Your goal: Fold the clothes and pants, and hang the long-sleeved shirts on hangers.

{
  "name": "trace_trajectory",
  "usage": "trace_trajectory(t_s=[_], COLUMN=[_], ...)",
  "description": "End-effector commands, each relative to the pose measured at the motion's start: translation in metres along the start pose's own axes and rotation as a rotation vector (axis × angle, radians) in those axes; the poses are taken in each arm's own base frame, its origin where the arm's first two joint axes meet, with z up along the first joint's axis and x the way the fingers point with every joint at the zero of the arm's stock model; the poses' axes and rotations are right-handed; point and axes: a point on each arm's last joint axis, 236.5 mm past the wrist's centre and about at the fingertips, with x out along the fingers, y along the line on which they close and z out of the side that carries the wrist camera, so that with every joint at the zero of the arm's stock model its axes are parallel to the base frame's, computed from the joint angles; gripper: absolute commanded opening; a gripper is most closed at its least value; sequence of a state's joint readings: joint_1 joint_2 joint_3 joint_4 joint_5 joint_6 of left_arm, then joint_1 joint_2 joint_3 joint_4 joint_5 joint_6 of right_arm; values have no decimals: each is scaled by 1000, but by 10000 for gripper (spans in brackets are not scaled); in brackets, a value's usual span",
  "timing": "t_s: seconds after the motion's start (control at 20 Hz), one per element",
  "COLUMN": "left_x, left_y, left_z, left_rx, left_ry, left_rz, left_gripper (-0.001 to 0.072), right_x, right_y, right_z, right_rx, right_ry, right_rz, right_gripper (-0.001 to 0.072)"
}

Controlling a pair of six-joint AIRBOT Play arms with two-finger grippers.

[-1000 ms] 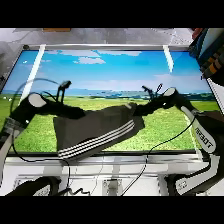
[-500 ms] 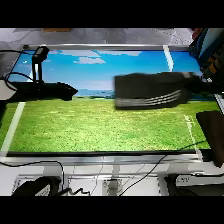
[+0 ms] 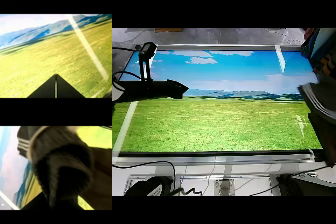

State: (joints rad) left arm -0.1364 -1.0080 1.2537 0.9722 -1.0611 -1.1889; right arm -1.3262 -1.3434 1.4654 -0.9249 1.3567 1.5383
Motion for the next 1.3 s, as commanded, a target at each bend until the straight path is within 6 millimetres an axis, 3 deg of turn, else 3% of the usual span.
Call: trace_trajectory(t_s=[0.0, 0.15, 0.3, 0.4, 0.65, 0.7, 0.75, 0.8, 0.85, 1.05, 1.15, 1.2, 1.25], left_x=[-1, -1, 0, 0, 0, 0, 0, 0, 0, 0, 0, 0, 0], left_y=[1, 1, 1, 1, 1, 0, 0, 0, 1, 1, 0, 1, 1], left_z=[2, 2, 2, 2, 2, 1, 1, 1, 1, 1, 1, 1, 1], left_rx=[1, 1, 0, 6, 30, 29, 29, 30, 29, 29, 30, 29, 29], left_ry=[-8, -8, -7, -8, -7, -4, -3, -4, -4, -3, -4, -4, -4], left_rz=[3, 4, 4, 4, 3, 2, 2, 2, 2, 2, 2, 2, 2], left_gripper=[9, 9, 9, 9, 9, 9, 9, 9, 9, 10, 10, 10, 9], right_x=[-31, -39, -48, -51, -65, -69, -71, -73, -74, -73, -68, -65, -61], right_y=[-41, -37, -49, -46, -43, -46, -51, -55, -57, -58, -54, -49, -40], right_z=[-22, -31, -53, -68, -107, -109, -110, -110, -110, -105, -83, -74, -71], right_rx=[139, 96, 61, 84, 444, 505, 549, 572, 572, 548, 367, 243, 211], right_ry=[74, 75, 116, 120, 132, 119, 106, 95, 93, 75, 26, 11, 4], right_rz=[-94, -148, -284, -310, -367, -392, -417, -437, -446, -442, -397, -368, -337], right_gripper=[26, 25, 25, 25, 57, 166, 357, 651, 697, 681, 657, 487, 237])
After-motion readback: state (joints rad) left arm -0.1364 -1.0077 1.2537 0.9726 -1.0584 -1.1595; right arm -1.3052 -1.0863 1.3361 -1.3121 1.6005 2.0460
